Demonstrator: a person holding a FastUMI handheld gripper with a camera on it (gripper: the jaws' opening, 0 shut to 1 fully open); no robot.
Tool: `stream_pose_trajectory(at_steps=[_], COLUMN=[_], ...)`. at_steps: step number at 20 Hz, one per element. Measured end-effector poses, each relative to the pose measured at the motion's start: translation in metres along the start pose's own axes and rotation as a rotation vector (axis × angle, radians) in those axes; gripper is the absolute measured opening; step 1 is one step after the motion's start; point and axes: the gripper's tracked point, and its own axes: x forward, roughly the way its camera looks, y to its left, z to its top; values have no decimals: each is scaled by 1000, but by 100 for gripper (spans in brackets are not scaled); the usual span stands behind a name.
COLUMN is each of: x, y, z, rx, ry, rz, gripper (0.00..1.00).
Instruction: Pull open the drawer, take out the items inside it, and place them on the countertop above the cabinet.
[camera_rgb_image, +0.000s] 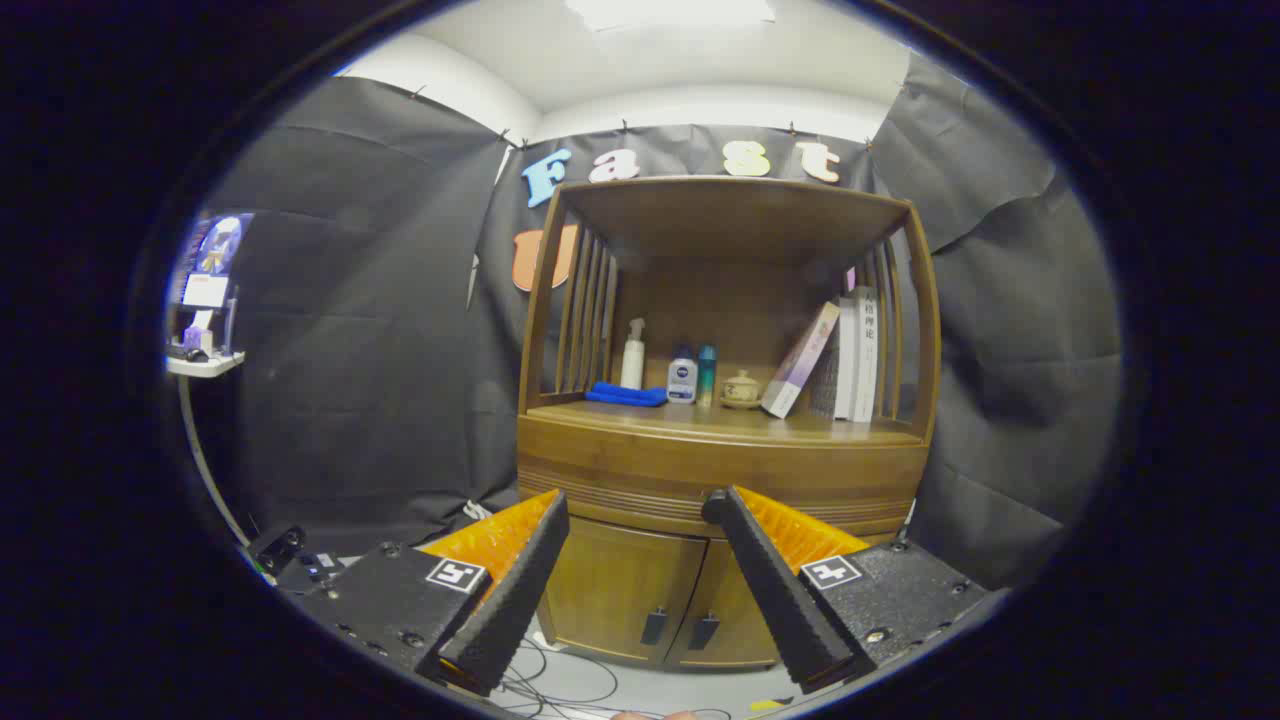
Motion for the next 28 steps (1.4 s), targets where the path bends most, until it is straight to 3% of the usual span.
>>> stream_pose_trajectory(at_steps=[10, 15, 23, 28], x=[1, 2, 7, 8], y=[5, 3, -10, -25], z=[-11, -23, -27, -34], rx=[59, -20, 162, 136], ry=[41, 44, 94, 101], rz=[15, -4, -6, -53], gripper=[100, 99, 100, 100])
